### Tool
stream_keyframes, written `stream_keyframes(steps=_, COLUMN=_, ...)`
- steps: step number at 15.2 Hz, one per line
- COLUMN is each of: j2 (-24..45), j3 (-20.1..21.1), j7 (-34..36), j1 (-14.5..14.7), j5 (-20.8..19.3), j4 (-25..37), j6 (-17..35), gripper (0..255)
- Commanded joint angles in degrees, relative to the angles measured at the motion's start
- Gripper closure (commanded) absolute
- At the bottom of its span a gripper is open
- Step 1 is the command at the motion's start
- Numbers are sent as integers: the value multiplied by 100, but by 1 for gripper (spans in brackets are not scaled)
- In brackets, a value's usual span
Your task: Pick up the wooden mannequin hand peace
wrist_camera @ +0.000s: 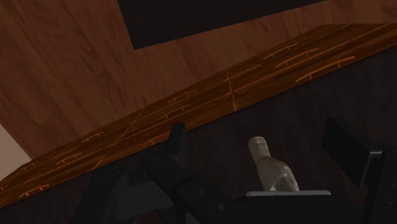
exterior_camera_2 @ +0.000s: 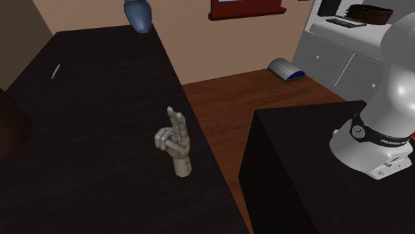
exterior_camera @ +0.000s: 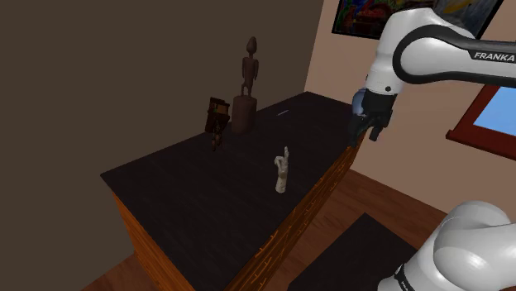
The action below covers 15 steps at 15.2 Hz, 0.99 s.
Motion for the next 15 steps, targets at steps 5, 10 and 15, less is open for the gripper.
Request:
stream_keyframes(steps=5, j2=898, j3=45, j7=-24, j1=80, j5=-21, j4=228, j6=534, gripper=0)
stream_keyframes(steps=10, j2=2059, j3=107, j7=-51, j1=163, j5=-60, j4=680, j6=1073, gripper=0)
stream_keyframes(steps=15, j2=3236, j3=175, j7=-71, j1=231, j5=-116, j4=1308, j6=1450, gripper=0)
